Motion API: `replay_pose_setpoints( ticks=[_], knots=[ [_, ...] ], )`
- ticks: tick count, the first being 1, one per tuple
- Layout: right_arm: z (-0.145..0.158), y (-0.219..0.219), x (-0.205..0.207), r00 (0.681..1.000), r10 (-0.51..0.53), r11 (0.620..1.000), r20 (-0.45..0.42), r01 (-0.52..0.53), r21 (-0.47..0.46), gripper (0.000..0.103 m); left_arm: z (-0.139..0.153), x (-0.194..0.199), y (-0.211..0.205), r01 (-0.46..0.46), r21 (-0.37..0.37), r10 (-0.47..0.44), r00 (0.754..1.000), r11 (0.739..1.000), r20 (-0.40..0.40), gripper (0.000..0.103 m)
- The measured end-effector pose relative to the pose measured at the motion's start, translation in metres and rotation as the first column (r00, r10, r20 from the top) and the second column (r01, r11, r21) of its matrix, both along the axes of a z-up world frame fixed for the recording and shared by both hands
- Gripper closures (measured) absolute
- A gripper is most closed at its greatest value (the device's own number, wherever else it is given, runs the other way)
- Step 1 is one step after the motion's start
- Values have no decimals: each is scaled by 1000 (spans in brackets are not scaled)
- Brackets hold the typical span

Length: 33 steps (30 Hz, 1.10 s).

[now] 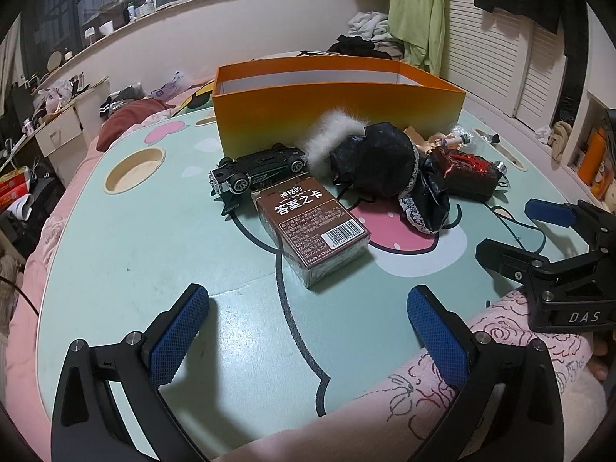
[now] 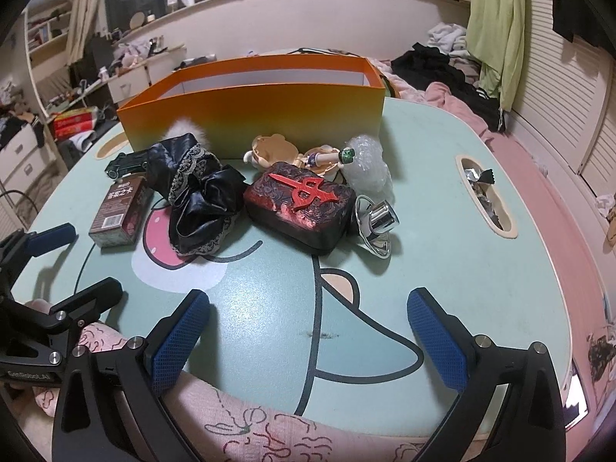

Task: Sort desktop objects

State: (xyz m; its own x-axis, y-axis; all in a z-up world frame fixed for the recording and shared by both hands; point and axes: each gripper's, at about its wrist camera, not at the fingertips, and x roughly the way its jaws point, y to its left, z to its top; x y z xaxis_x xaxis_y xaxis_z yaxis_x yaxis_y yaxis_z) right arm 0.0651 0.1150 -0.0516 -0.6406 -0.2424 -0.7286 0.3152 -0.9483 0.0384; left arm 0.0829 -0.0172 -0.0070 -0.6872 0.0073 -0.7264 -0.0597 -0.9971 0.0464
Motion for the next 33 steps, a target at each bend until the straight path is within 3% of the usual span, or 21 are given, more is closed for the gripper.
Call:
replay_pose_setpoints(
  ticks=[25,33],
  knots=[
    [-5,3,-2,1000,-1,1000,0,1,-2,0,10,1,-7,5,33,-5,1000,999,-8,1],
    [-5,3,-2,1000,-1,1000,0,1,-2,0,28,-9,-19,-21,57,23,999,998,-43,8]
  ],
)
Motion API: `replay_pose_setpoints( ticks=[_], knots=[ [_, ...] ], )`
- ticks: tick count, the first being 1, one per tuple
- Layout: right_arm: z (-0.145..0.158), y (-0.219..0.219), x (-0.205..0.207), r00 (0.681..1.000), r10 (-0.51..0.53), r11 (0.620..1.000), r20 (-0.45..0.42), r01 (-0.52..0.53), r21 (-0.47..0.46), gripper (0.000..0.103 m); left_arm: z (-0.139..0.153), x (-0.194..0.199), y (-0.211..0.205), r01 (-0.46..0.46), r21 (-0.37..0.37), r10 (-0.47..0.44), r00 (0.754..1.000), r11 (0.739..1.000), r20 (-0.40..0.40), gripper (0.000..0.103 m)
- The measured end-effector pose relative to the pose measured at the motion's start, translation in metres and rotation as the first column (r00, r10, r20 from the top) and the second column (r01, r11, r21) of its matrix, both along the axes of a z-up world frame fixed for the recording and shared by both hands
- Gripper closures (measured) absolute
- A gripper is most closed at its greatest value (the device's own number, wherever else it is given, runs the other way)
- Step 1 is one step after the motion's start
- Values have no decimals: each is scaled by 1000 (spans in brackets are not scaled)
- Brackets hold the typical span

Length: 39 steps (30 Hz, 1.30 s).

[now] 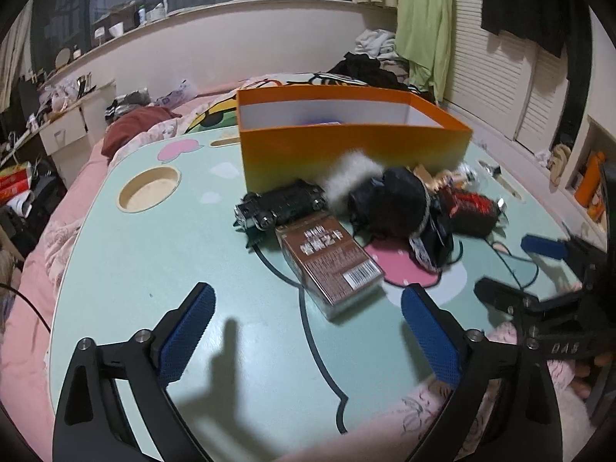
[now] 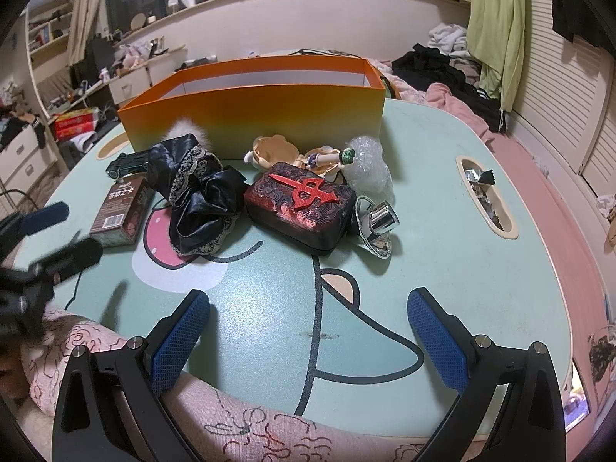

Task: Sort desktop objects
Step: 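Put the brown carton in the box with left while right adds the lace pouch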

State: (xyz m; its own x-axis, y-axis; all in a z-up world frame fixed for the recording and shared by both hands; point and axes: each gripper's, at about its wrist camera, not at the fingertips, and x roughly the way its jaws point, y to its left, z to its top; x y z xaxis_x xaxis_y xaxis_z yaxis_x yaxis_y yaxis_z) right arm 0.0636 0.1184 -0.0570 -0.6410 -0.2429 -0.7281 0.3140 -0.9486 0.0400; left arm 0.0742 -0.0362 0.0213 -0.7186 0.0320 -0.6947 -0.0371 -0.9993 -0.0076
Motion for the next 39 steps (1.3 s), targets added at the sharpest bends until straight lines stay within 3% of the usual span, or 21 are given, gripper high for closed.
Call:
replay_pose_setpoints(
  ticks=[4,7,9,11,14,16,17,20,23,26,27,28,29,30,31,32,33,37,39],
  knots=[
    [0,0,0,1000,0,1000,0,0,0,0,3,-12,-5,-16,47,15,1000,999,13,8],
    [0,0,0,1000,0,1000,0,0,0,0,4,-25,-2,-23,40,21,999,999,40,11],
    [0,1,0,1000,0,1000,-1,0,-1,0,3,-34,-1,-35,31,33,998,999,52,25],
    [0,1,1,1000,0,1000,-2,0,-3,0,-2,-40,-3,-44,60,40,998,997,55,51],
    [0,-1,-4,1000,5,1000,-6,-5,-20,0,-6,-33,0,-28,58,27,999,998,18,57],
    [3,3,-2,1000,9,998,-19,-10,-67,11,-7,-21,7,-3,24,3,1000,1000,-28,59],
    [6,4,0,999,16,995,-34,-19,-93,20,-8,-16,11,1,6,-1,999,1000,-46,59],
    [22,-7,9,990,56,996,-133,-65,-68,22,-8,-10,17,5,-23,-7,998,1000,-69,61],
    [43,-40,14,952,150,989,-265,-140,55,22,-7,-11,12,-4,3,4,998,1000,-62,61],
    [49,-60,-8,955,206,978,-213,-205,30,24,-8,-14,13,6,-11,-6,999,1000,-32,57],
    [48,-66,-22,962,220,975,-164,-223,-2,26,-15,-20,17,21,-33,-20,999,999,33,53],
    [48,-69,-32,964,228,972,-135,-233,-21,28,-17,-20,22,32,-66,-31,999,997,21,47],
    [46,-72,-41,966,235,970,-104,-241,-43,31,-18,-19,24,40,-67,-39,999,997,18,47],
    [44,-75,-49,968,239,968,-78,-244,-56,38,-21,-20,24,39,-66,-38,999,997,13,48],
    [40,-79,-57,968,246,967,-43,-248,-58,46,-22,-20,24,41,-61,-40,999,997,12,60],
    [35,-82,-62,968,251,966,-12,-251,-56,60,-23,-21,24,41,-60,-41,999,997,8,61],
    [29,-84,-66,966,258,965,23,-256,-61,62,-25,-22,25,40,-59,-39,999,997,8,61],
    [26,-80,-62,965,261,960,-3,-259,-107,75,-29,-24,24,40,-53,-40,999,998,2,61],
    [34,-69,-53,968,245,955,-62,-251,-155,78,-26,-21,20,38,-39,-38,999,999,-17,61]
  ],
)
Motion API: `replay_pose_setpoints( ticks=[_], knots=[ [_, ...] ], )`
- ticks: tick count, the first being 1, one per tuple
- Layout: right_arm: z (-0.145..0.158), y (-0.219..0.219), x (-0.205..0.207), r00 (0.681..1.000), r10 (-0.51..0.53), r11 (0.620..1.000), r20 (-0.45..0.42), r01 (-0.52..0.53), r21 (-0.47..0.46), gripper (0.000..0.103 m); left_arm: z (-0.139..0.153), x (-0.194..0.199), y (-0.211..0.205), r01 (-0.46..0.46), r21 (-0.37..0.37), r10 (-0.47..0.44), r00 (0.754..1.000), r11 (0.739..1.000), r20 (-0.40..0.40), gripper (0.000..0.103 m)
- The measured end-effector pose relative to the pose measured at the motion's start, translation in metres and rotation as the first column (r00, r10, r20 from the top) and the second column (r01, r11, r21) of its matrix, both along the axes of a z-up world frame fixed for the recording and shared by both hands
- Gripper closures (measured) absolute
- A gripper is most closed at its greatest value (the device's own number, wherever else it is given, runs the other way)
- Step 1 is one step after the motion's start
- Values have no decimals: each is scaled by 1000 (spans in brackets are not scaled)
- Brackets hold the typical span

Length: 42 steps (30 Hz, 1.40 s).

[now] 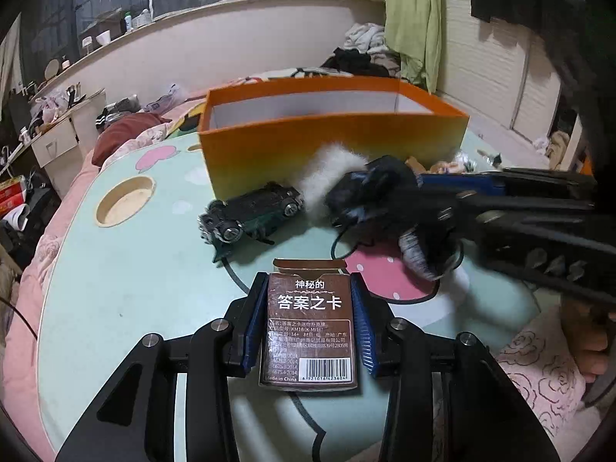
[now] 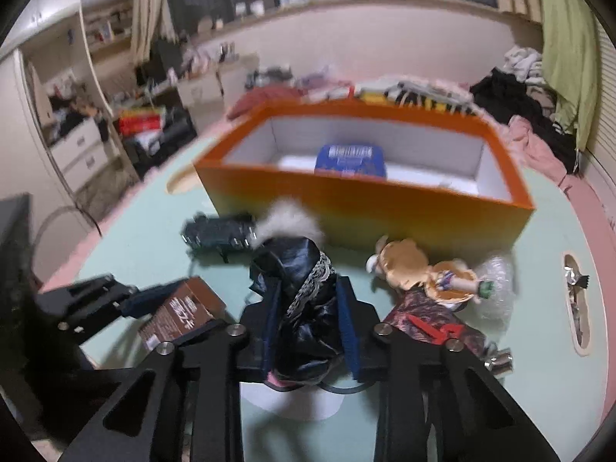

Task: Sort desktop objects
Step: 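Put the brown carton in the box with left while right adds the lace pouch, then withdraw both open grippers from the orange box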

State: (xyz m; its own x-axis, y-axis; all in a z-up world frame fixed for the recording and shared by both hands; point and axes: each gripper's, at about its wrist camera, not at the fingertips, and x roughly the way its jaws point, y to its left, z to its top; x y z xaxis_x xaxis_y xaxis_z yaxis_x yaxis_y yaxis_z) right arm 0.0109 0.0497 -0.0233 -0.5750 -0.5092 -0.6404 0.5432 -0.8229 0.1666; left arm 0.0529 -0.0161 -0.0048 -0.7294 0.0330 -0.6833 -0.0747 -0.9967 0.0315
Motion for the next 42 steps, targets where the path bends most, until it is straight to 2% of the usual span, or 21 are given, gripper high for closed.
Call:
replay_pose_setpoints(
  ticks=[3,6,10,14,16,18,19,20,23,25,27,28,29,31,35,36,38,40,41,42],
  knots=[
    [14,19,17,997,-30,995,-77,22,-93,78,19,12,-5,9,20,-8,999,1000,-50,61],
    [31,37,25,992,-61,982,-112,39,-183,78,39,13,-7,18,33,-15,996,999,-83,61],
    [65,49,6,971,-166,972,-171,131,-197,79,76,-4,-13,13,77,-1,988,997,-154,61],
    [90,59,-41,971,-206,948,-125,166,-273,78,106,-50,-16,43,132,-20,985,990,-173,61],
    [91,58,-71,970,-233,942,-76,205,-264,77,110,-82,-22,46,177,-17,987,983,-162,60],
    [82,54,-93,960,-273,939,-54,254,-230,69,102,-113,-30,42,241,-17,994,970,-108,39],
    [74,52,-103,965,-260,945,-23,249,-211,65,93,-127,-33,26,265,-9,998,964,-64,28],
    [62,45,-114,971,-239,954,25,240,-181,62,86,-135,-35,9,278,1,999,961,-36,28],
    [40,44,-118,960,-270,952,80,279,-126,62,70,-139,-38,-14,243,7,1000,970,28,28],
    [42,53,-106,958,-282,943,48,286,-169,61,74,-119,-38,14,240,-14,1000,971,-2,28],
    [52,62,-84,956,-292,939,-13,284,-196,47,81,-96,-42,32,243,-22,999,970,-41,26],
    [55,64,-74,955,-296,939,-38,283,-195,43,84,-84,-43,40,235,-29,998,971,-51,21],
    [58,66,-64,953,-298,940,-58,283,-189,39,86,-75,-42,43,226,-32,998,973,-52,20],
    [59,68,-40,959,-272,953,-84,256,-165,38,82,-57,-39,53,198,-47,998,979,-39,20],
    [37,64,3,969,-240,969,-64,235,-75,27,50,-25,-26,14,100,-17,1000,995,27,20],
    [28,63,10,968,-244,969,-47,242,-54,26,37,-20,-23,-28,46,26,998,999,60,20],
    [11,59,19,966,-258,966,-12,258,5,26,22,-19,-18,-73,11,72,993,997,89,20],
    [-9,53,26,960,-278,955,17,275,115,25,9,-19,-16,-81,6,79,990,997,118,20],
    [-17,53,27,961,-275,954,29,269,135,24,4,-21,-13,-72,-9,72,988,997,140,14],
    [-28,51,28,964,-256,958,69,243,153,19,3,-21,-8,-56,-41,61,991,998,122,13]
  ],
)
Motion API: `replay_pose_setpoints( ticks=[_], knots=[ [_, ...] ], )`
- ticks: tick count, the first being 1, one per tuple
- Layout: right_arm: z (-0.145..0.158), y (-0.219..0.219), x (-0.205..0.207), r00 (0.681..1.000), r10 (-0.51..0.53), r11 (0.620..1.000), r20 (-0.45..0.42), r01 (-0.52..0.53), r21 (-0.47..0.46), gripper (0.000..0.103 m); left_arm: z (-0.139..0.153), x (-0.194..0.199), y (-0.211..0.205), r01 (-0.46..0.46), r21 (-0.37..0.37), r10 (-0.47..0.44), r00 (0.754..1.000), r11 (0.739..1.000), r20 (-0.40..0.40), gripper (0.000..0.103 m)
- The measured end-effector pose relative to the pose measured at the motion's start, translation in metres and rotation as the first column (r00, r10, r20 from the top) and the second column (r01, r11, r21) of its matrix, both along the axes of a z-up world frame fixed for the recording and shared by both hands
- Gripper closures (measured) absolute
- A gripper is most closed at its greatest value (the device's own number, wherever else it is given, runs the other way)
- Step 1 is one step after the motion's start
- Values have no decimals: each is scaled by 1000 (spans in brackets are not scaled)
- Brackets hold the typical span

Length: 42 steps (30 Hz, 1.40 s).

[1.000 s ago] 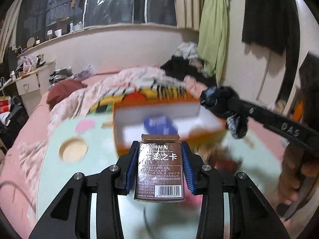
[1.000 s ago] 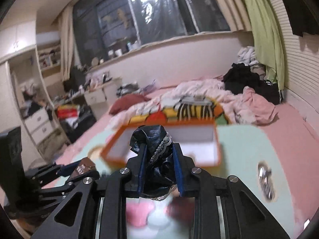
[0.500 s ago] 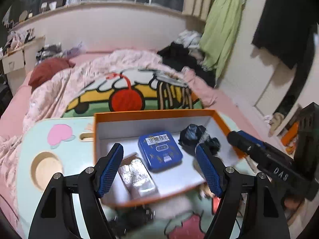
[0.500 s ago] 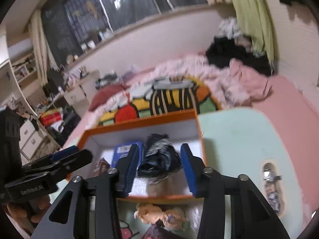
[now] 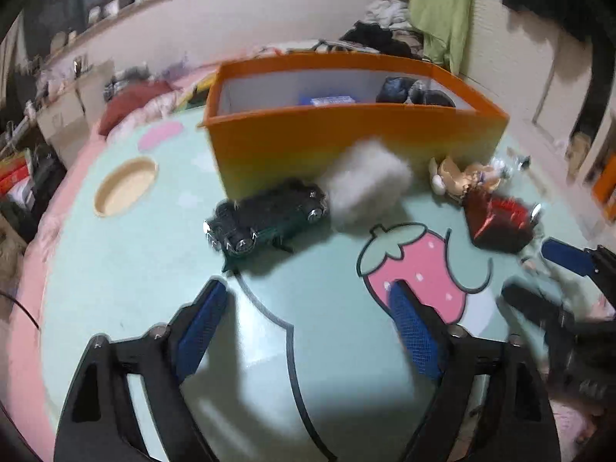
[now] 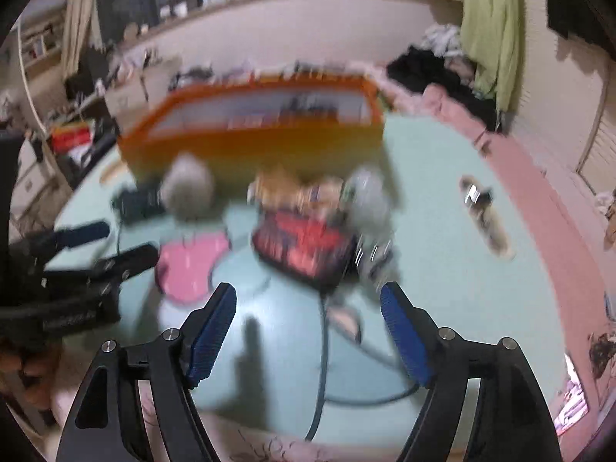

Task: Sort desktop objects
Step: 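Withdraw both open grippers from the orange box, then put the green toy car in the box with left while right adds the silver cup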

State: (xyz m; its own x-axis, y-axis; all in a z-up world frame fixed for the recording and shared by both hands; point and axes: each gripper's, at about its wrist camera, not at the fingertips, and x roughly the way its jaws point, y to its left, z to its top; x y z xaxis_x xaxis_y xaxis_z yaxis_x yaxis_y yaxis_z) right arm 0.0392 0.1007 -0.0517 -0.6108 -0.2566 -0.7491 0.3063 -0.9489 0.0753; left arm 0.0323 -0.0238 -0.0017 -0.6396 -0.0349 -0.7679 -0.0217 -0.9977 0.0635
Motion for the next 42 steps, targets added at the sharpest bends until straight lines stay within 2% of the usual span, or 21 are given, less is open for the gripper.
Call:
replay_pose_setpoints(
  ticks=[1,2,3,12,24,28,30,32,33,35,37,39,42],
  knots=[
    [-4,-2,1,1000,12,1000,-9,-12,21,13,-1,-1,3,27,15,-27,1000,1000,11,4],
    [-7,-5,2,1000,26,999,-13,-26,45,1,-3,-3,6,42,13,-42,999,999,27,0],
    [-9,-7,1,999,51,998,-1,-51,41,0,-3,-3,7,51,13,-51,998,999,24,0],
    [-10,2,5,999,45,998,-19,-44,45,0,-4,1,6,11,17,-11,1000,1000,4,0],
    [-8,-4,-4,999,42,998,-18,-42,44,0,-6,-5,5,11,18,-12,1000,1000,5,0],
    [-8,2,-6,999,30,999,-33,-30,12,0,-6,-6,4,-4,20,4,1000,1000,1,0],
    [-7,8,-7,999,27,999,-36,-28,-34,0,-4,-3,-4,-32,57,33,999,998,-13,0],
    [-6,11,-8,999,20,999,-37,-22,-46,0,2,-1,-18,-53,129,58,998,990,-37,0],
    [-6,10,-8,999,18,999,-38,-19,-46,0,5,-2,-21,-63,140,70,996,988,-46,1],
    [-5,8,-7,999,18,999,-38,-19,-39,0,13,-3,-25,-81,125,90,993,989,-73,7],
    [-4,7,-6,999,18,999,-38,-19,-38,0,24,-6,-26,-101,75,109,987,992,-115,11],
    [-4,8,-6,999,18,999,-38,-20,-42,0,33,-11,-31,-136,40,141,978,990,-156,11],
    [-3,9,-6,999,19,999,-38,-21,-47,0,33,-28,-40,-137,51,143,983,989,-116,14]
  ],
)
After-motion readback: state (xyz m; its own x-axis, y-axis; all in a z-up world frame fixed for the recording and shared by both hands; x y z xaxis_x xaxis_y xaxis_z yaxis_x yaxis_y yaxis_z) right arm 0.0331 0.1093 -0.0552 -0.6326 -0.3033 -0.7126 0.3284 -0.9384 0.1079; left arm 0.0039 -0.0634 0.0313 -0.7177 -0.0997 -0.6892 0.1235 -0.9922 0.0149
